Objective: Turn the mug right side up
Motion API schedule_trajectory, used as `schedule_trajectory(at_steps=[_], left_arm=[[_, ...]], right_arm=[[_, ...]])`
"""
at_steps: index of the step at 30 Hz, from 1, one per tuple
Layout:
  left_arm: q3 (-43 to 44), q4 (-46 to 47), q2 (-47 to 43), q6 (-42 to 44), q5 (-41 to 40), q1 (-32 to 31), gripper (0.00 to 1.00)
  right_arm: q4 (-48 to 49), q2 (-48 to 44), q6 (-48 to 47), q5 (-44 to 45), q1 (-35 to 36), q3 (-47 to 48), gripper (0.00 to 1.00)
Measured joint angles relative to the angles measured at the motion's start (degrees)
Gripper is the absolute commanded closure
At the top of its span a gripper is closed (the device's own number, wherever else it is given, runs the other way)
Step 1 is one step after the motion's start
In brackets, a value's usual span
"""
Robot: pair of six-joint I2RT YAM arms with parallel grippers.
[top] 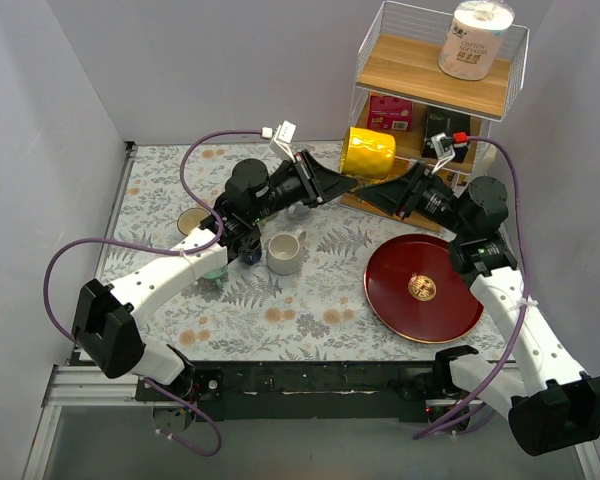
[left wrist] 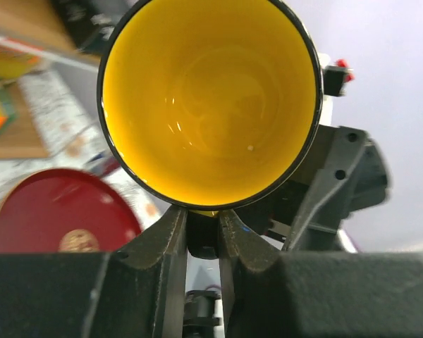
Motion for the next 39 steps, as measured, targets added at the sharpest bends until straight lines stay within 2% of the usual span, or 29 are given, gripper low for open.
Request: schedule_trajectory(at_steps=[5,11,15,18,28,39], left_arm=[[0.1,-13.8,-0.3,8.6,-8.5,-0.2,1.00],[-0.4,-25.5,-0.3,16.6,-16.2,-0.2,1.00],[-0.1,-32.3,0.7,19.2,-20.7,-0.5,1.00],[3.1,-37.1,5.6,19.6,-24.6,-1.5,1.00],[11.1,-48.7,24.0,19.6,-36.9,-8.2,1.00],[16.4,-51.5,29.1,20.7,-45.2,-9.1,1.00]], right_arm=[[-16.3,-0.2,-8.0,7.1,0.1,-1.0,0.21],[-33.4,-0.8,-14.8,17.5,0.1,-3.9,0.16],[-41.9,-1.6,-17.3,25.5,0.1,-3.5,0.15],[-46.7,-1.5,-18.3,29.7,0.1,-2.3,0.15],[-52.9,-1.4,-19.2,35.0,0.1,-0.9,0.15],[-54.4,-1.4,-19.2,35.4,0.1,-0.9,0.15]])
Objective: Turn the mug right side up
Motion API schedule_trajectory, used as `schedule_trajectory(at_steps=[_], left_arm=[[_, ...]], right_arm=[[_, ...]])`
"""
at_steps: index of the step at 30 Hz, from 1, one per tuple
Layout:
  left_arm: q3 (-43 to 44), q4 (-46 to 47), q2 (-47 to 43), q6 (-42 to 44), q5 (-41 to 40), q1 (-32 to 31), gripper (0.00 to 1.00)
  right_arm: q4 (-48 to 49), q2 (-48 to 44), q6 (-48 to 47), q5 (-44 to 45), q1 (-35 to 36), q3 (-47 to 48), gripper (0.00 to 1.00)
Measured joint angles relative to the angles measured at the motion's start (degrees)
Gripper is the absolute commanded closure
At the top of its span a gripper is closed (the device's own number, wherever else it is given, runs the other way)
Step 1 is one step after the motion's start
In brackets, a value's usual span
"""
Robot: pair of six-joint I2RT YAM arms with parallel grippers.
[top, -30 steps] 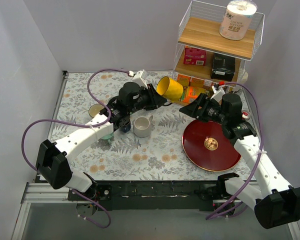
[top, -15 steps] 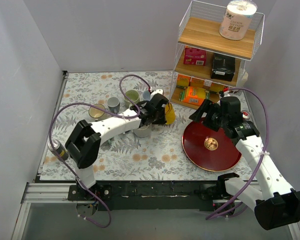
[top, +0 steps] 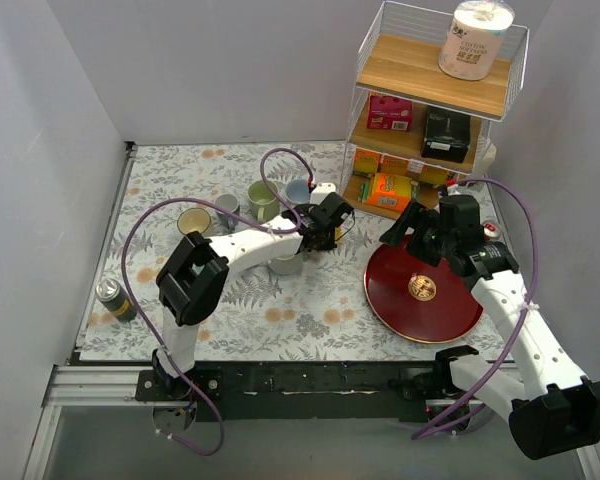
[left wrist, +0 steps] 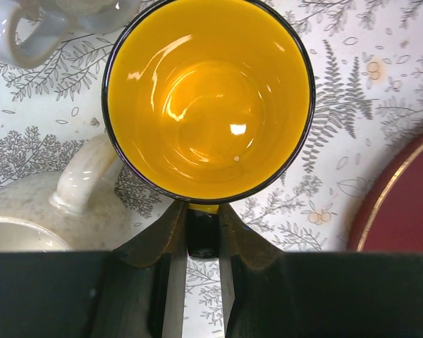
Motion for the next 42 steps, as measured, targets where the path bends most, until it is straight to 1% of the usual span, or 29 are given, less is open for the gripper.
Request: schedule_trajectory(at_steps=[4,5,6,8,9,12,13,15,16,18,22,23,24,25,26,29,32,35,38,42], left_arm=[[0.0,-0.1,1.2,0.5,-1.8,-0.2,1.00],[0.0,0.0,1.2,0.5,-2.2,-0.2,0.98],[0.0,0.0,1.3,0.7,-2.4,-0.3,0.91],[0.0,0.0,1.3,0.9,-2.5,-0.5,0.84],[0.0,0.0,1.3,1.0,-2.6,-0.6,0.73],[0.0,0.3,1.3,1.4,-2.8,-1.0,0.61],[0.0,0.7,1.3,1.5,-2.8,-1.2,0.54],[0.0,1.4,1.3,1.6,-2.9,-1.6,0.50],[0.0,1.5,1.3,1.7,-2.9,-1.7,0.45],[0.0,1.9,1.3,1.7,-2.9,-2.0,0.41],[0.0,2.2,1.0,1.6,-2.9,-2.4,0.28],[-0.1,2.2,0.7,1.7,-2.7,-2.5,0.20],[-0.1,2.2,0.2,1.7,-2.2,-2.6,0.18],[0.0,2.2,-0.6,2.1,-1.7,-2.7,0.12],[0.0,2.2,-1.4,2.5,-1.1,-2.8,0.02],[1.4,1.3,-5.2,4.0,1.2,-3.3,0.02],[3.0,0.5,-11.2,4.5,4.2,-4.1,0.02],[2.5,-0.4,-19.2,4.3,5.8,-4.7,0.02],[0.0,-1.4,-29.2,3.9,6.8,-4.7,0.02],[-1.6,-5.6,-39.6,3.2,6.8,-4.6,0.02]], right_arm=[[0.0,0.6,0.0,0.0,-0.1,0.0,0.15],[0.0,0.8,0.0,0.0,-0.1,0.0,0.15],[-0.1,1.0,0.0,0.0,-0.1,0.0,0.15],[-0.2,1.5,0.0,0.0,-0.1,0.0,0.15],[-0.3,1.7,-0.1,0.0,-0.1,0.0,0.15],[-0.6,2.1,-0.2,0.0,-0.1,0.0,0.14],[-0.8,2.3,-0.2,0.0,-0.1,0.0,0.14],[-1.3,2.4,-0.2,0.0,-0.1,0.2,0.14],[-1.5,2.5,-0.3,0.0,-0.2,0.2,0.14],[-1.6,2.5,-0.3,0.0,-0.2,0.3,0.14],[-2.5,2.5,-0.4,0.1,-0.2,0.9,0.14],[-2.8,2.5,-0.5,0.2,-0.2,1.1,0.14],[-3.1,2.5,-0.5,0.2,-0.3,1.4,0.13],[-3.3,2.5,-0.7,0.2,-0.3,1.7,0.13],[-3.7,2.5,-1.0,0.2,-0.3,2.1,0.13],[-4.5,2.5,-1.9,0.4,-0.6,3.6,0.13],[-4.8,2.3,-3.3,1.0,-0.8,5.6,0.13],[-6.2,1.7,-5.1,2.5,-1.0,8.4,0.13],[-8.1,1.6,-6.9,4.5,-1.2,12.9,0.13],[-11.2,1.2,-9.6,8.0,-1.5,20.2,0.12]])
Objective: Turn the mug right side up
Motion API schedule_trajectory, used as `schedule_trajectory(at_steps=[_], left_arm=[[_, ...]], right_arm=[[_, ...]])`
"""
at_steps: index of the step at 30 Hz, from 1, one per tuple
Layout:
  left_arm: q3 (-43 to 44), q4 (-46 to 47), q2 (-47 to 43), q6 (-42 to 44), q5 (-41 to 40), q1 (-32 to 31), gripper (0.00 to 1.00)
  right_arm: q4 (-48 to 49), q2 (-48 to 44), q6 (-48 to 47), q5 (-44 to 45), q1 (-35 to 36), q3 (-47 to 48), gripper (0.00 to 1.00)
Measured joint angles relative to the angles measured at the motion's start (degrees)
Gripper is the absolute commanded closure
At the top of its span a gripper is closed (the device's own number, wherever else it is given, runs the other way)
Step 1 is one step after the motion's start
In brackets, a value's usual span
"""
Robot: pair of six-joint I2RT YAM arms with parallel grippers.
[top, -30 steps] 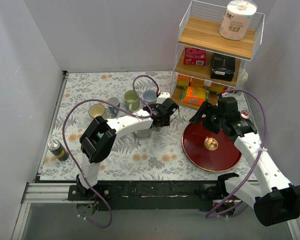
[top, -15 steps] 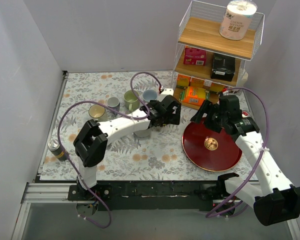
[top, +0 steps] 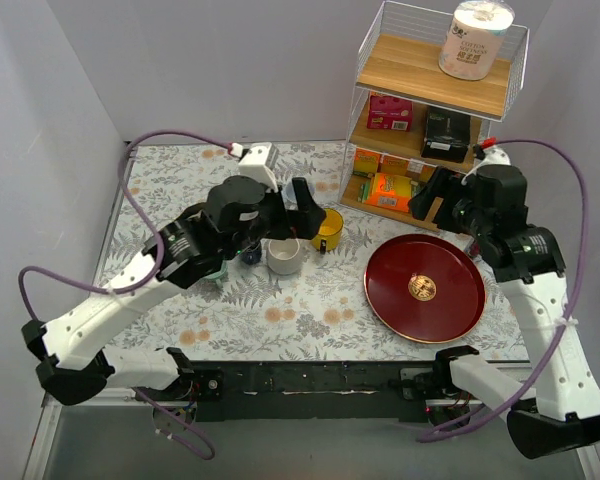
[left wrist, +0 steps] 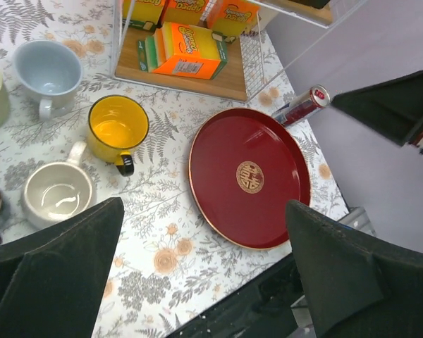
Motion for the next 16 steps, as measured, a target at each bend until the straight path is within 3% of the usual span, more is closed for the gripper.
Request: schedule_trajectory(at_steps=[7,16], left_arm=[[-0.2,-8.9,-9.1,-1.0,-3.1,0.0,0.02],[0.3,-15.3,-14.6,-0.8,-5.1,0.0,0.02]], right_arm=[[-1.6,-6.2,-4.3,5.4,-0.2,9.2,0.12],[-2.8,-9.3,-4.1,5.9,-0.2,9.5,0.12]])
